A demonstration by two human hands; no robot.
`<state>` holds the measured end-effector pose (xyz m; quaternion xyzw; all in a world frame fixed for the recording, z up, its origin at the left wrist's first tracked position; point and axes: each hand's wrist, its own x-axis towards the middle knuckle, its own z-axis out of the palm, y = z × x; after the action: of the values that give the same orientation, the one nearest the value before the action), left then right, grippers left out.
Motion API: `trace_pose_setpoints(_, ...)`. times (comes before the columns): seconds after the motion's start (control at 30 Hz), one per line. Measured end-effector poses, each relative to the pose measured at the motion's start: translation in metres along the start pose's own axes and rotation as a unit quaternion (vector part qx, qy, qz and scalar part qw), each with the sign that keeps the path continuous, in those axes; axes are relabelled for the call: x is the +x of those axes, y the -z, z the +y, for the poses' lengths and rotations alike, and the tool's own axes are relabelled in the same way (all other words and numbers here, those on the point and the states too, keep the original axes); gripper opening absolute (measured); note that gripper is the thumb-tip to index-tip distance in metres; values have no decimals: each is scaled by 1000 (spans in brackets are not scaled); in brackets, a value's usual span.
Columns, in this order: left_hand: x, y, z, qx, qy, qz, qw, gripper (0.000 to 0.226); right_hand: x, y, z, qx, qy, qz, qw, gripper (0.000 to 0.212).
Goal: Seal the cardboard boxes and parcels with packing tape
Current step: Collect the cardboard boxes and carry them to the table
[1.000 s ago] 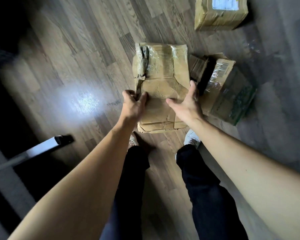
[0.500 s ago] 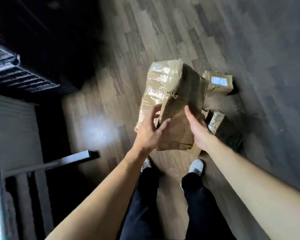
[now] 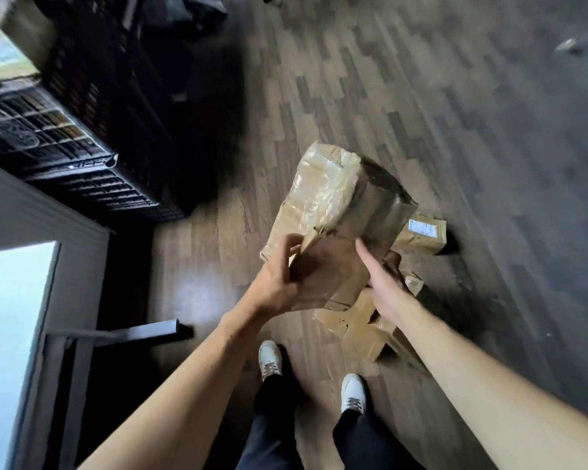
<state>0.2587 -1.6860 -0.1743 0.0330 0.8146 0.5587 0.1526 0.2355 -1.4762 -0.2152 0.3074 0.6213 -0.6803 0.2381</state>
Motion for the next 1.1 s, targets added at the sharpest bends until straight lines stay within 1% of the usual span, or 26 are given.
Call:
trace_pose_setpoints(0.03, -6, -1, 1, 5, 2, 12, 1000, 68, -5, 6, -3, -17, 30, 6, 999, 86)
trace_pose_setpoints(0.07, -12, -4, 3, 3, 7, 23, 1000, 71, -8, 12, -5, -28, 60, 4, 998, 85)
trace_pose_setpoints(0.1, -17, -7, 9, -16, 14, 34, 999, 71, -11, 16, -7, -42, 91, -2, 995, 89)
trace_pose_setpoints(0.17, -25, -15, 24, -72, 30, 66, 995, 56, -24, 20, -15, -82, 141, -17, 986, 99)
trace_pose_setpoints(0.2, -28, -18, 32, -88, 42, 91, 991, 51, -28, 22, -17, -107, 157, -19, 982, 98)
trace_pose_setpoints(0.23, -32, -20, 39, -94, 54, 116, 987, 51, -40, 20, -22, -128, 178, -23, 975, 92)
trace_pose_setpoints(0.3, -39, -19, 47, -83, 58, 153, 983, 57, -51, 21, -24, -166, 200, -40, 965, 80)
trace_pose_setpoints(0.37, -49, -16, 49, -55, 39, 179, 982, 60, -60, 20, -23, -191, 221, -63, 954, 87)
trace_pose_setpoints(0.4, -55, -14, 49, -34, 37, 197, 979, 56, -65, 18, -23, -202, 229, -64, 950, 89)
trace_pose_setpoints(0.43, -60, -11, 47, -18, 38, 222, 974, 47, -69, 14, -23, -212, 249, -68, 942, 85)
trace_pose_setpoints(0.47, -67, -9, 47, -17, 41, 252, 967, 34, -74, 10, -24, -222, 265, -75, 936, 76)
trace_pose_setpoints(0.5, -74, -7, 45, -40, 49, 283, 957, 22, -82, 6, -26, -225, 288, -87, 927, 70)
trace_pose_setpoints(0.53, -80, -5, 42, -78, 60, 309, 946, 13, -88, 2, -28, -231, 290, -102, 923, 71)
trace_pose_setpoints(0.57, -87, -2, 39, -119, 74, 329, 934, 10, -93, -2, -32, -235, 301, -118, 917, 70)
trace_pose_setpoints(0.63, -105, 4, 36, -179, 93, 351, 915, 16, -108, -10, -41, -237, 302, -158, 910, 52)
trace_pose_setpoints(0.67, -114, 8, 33, -199, 101, 357, 907, 21, -111, -14, -44, -231, 310, -170, 906, 47)
trace_pose_setpoints(0.73, -132, 16, 34, -227, 107, 376, 892, 27, -117, -22, -47, -220, 329, -161, 904, 50)
trace_pose_setpoints(0.8, -148, 26, 29, -250, 113, 391, 879, 30, -115, -29, -46, -223, 322, -170, 904, 55)
trace_pose_setpoints(0.83, -157, 33, 25, -261, 117, 399, 871, 33, -115, -33, -45, -235, 318, -176, 901, 60)
trace_pose_setpoints(0.9, -176, 44, 16, -285, 123, 408, 858, 47, -112, -43, -39, -260, 298, -182, 900, 76)
trace_pose_setpoints(0.93, -187, 48, 11, -299, 127, 411, 852, 50, -112, -49, -36, -266, 293, -184, 900, 79)
trace_pose_setpoints(0.97, -197, 52, 6, -309, 131, 418, 844, 48, -115, -55, -33, -275, 290, -184, 898, 76)
trace_pose_setpoints(1.03, -216, 55, -2, -340, 132, 428, 827, 37, -120, -69, -24, -291, 286, -190, 893, 68)
trace_pose_setpoints(1.1, -235, 57, -11, -387, 131, 438, 801, 34, -132, -84, -18, -298, 274, -212, 890, 71)
